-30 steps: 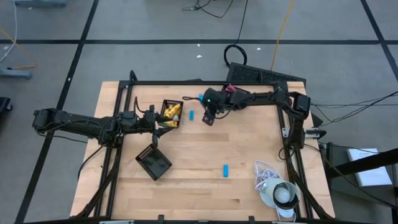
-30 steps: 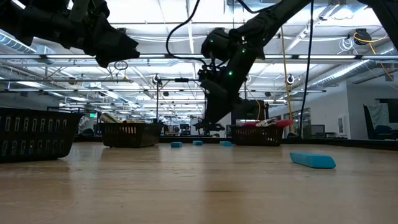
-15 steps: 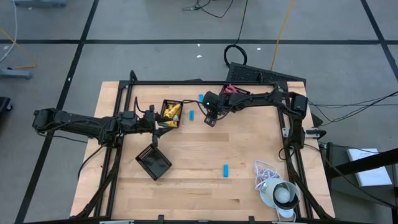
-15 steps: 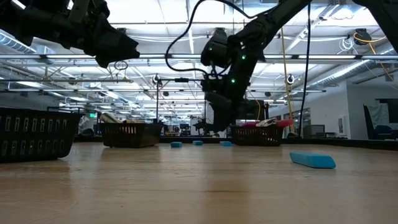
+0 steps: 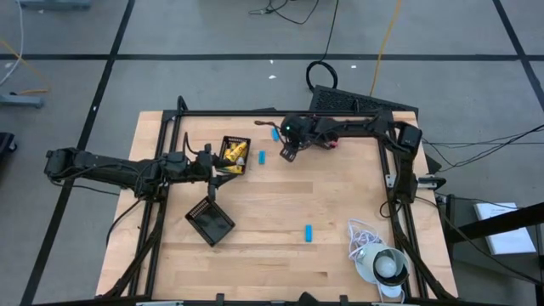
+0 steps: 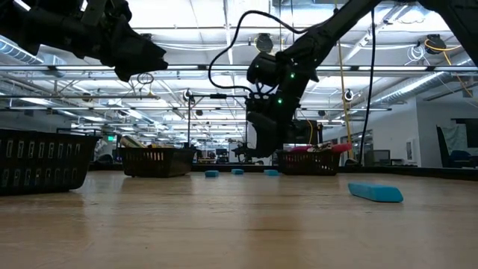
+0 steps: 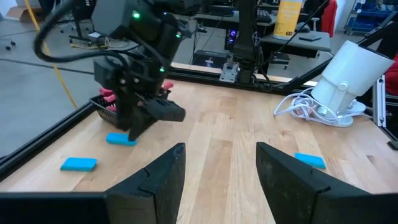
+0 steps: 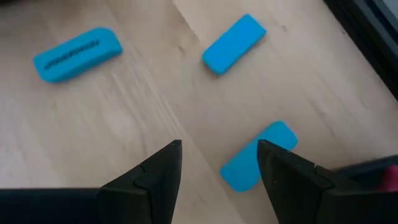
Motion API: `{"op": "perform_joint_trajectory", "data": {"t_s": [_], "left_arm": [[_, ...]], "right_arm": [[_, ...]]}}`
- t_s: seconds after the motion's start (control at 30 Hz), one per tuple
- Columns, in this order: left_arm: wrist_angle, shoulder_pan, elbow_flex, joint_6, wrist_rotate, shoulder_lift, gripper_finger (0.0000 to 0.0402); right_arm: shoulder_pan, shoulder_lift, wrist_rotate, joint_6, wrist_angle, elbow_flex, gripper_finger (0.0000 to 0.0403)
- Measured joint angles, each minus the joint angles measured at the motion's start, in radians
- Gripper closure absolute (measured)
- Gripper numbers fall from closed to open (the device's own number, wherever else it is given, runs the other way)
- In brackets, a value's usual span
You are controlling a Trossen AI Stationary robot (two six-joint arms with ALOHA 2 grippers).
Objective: Pick & Place School Supplies
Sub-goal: Put the blue eraser into the bottom black bin
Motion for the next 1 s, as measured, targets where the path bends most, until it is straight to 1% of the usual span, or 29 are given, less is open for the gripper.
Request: {"op": "perform_joint_trajectory", "data": {"t_s": [0.2, 0.33, 0.57, 0.67, 0.73, 0.9, 0.93, 1.0], "left_arm": [[0.003, 0.000, 0.000, -0.001, 0.000, 0.000, 0.0201], [0.002, 0.000, 0.000, 0.000, 0.000, 0.000, 0.0202], [0.000, 0.000, 0.000, 0.000, 0.001, 0.000, 0.0202], [0.000, 0.000, 0.000, 0.000, 0.001, 0.000, 0.0202], [0.000, 0.000, 0.000, 0.000, 0.001, 0.000, 0.0201], [0.000, 0.000, 0.000, 0.000, 0.001, 0.000, 0.0202], [0.000, 0.000, 0.000, 0.000, 0.001, 0.000, 0.0201], [0.000, 0.000, 0.000, 0.000, 0.001, 0.000, 0.0202]], "right_arm": [[-0.048, 0.001, -0.026, 0.000, -0.033, 0.000, 0.0204], [-0.058, 0.002, -0.016, -0.008, -0.053, 0.000, 0.0204], [-0.074, 0.002, 0.052, -0.030, -0.093, -0.003, 0.0204], [-0.088, 0.002, 0.046, -0.030, -0.094, -0.005, 0.0204], [-0.097, 0.002, -0.006, -0.029, -0.093, -0.005, 0.0204], [-0.107, 0.002, -0.179, -0.015, -0.052, -0.006, 0.0202], [-0.105, 0.002, -0.203, -0.006, -0.038, -0.006, 0.0200], [-0.104, 0.002, -0.214, 0.004, -0.020, -0.006, 0.0195]]}}
